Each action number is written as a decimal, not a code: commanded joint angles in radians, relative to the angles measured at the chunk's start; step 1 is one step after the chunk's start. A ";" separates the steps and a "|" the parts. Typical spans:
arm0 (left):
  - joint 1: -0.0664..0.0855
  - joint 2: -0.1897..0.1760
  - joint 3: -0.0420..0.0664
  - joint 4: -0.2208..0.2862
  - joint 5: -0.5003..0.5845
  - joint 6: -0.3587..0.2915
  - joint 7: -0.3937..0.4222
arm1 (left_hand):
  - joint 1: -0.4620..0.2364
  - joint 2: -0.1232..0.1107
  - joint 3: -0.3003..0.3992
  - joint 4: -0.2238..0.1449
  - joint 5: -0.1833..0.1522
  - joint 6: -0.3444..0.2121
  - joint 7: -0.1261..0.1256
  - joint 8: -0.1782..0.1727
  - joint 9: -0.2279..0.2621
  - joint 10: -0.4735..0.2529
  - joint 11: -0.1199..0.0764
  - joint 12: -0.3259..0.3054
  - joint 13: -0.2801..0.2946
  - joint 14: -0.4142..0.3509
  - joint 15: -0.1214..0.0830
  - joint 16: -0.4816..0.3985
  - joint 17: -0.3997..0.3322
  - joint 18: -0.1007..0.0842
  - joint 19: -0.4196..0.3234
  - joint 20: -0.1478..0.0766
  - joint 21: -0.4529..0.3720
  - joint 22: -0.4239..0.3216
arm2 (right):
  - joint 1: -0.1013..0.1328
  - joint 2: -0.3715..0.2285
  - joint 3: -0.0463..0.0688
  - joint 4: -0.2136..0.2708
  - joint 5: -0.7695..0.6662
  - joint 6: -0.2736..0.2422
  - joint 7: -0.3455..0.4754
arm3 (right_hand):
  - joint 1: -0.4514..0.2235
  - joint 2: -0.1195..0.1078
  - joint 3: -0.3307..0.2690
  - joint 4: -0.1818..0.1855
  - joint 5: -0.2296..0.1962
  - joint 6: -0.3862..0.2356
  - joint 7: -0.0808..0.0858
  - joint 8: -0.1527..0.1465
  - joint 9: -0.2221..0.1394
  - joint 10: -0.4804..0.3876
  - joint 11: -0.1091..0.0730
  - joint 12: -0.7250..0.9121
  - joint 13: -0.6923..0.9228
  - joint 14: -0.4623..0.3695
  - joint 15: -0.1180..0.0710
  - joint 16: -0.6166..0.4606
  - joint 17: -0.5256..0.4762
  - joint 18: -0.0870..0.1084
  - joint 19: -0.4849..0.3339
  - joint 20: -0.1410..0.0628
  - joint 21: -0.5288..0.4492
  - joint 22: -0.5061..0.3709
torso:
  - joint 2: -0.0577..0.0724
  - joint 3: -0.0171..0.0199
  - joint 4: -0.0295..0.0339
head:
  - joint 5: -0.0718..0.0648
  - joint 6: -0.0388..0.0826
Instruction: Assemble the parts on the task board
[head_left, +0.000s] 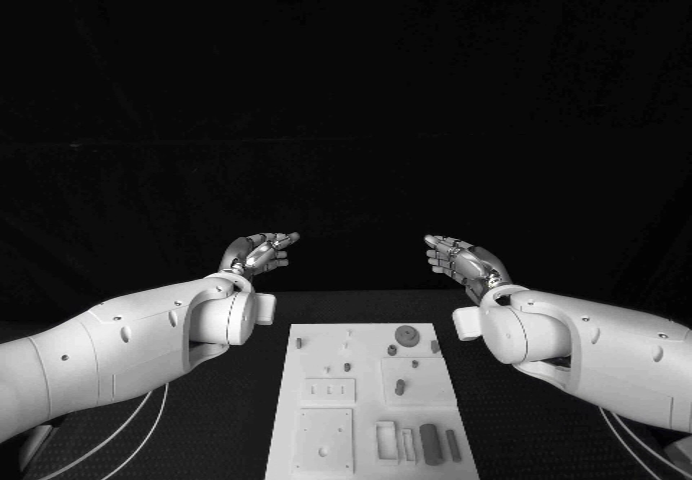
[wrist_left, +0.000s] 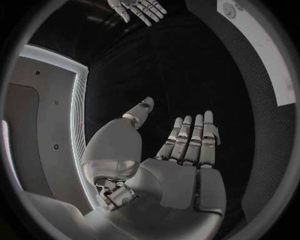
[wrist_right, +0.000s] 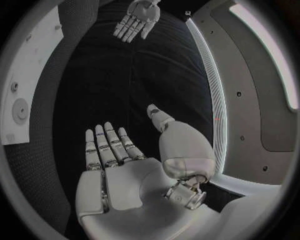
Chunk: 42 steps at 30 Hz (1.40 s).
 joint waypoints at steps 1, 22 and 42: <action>0.017 0.011 -0.008 -0.026 -0.047 0.102 -0.109 | 0.011 -0.001 0.007 -0.001 0.003 0.008 0.011 0.004 0.006 0.010 0.001 0.006 0.001 0.008 0.001 0.004 0.005 -0.007 0.009 0.001 0.006 0.008 | 0.028 0.003 -0.014 -0.036 -0.058 0.231 -0.144 | 0.066 0.005 0.023 -0.048 0.007 0.055 0.087 0.043 0.047 0.046 0.007 0.031 0.007 0.074 0.007 0.057 0.046 0.012 0.037 0.011 0.023 0.127 | 0.000 0.0001 0.0000 | 0.000 0.000; 0.021 -0.035 -0.041 -0.004 -0.104 0.291 -0.070 | 0.127 0.063 0.057 -0.107 0.013 0.313 0.019 0.139 0.039 0.427 -0.043 0.190 0.097 0.453 -0.098 0.224 0.152 0.070 0.335 -0.099 0.183 0.104 | 0.067 0.104 -0.041 -0.340 -0.973 0.267 -0.185 | 0.250 -0.058 0.125 -0.198 0.008 0.463 0.060 0.210 0.108 0.467 -0.049 0.194 0.047 0.633 -0.127 0.299 0.157 0.178 0.546 -0.026 0.187 0.237 | 0.025 0.0046 -0.0008 | 0.004 -0.025; 0.022 -0.135 -0.034 0.183 -0.134 0.309 -0.037 | 0.148 0.054 0.060 -0.116 0.012 0.366 0.004 0.125 0.024 0.485 -0.062 0.175 0.115 0.492 -0.115 0.208 0.205 0.050 0.366 -0.130 0.191 0.121 | 0.068 0.055 -0.034 -0.194 -1.559 0.366 -0.280 | 0.249 -0.119 0.165 -0.194 0.007 0.589 0.021 0.177 0.082 0.637 -0.101 0.123 0.018 0.845 -0.219 0.393 0.261 0.223 0.798 -0.066 0.241 0.227 | 0.125 0.0068 0.0248 | -0.027 -0.017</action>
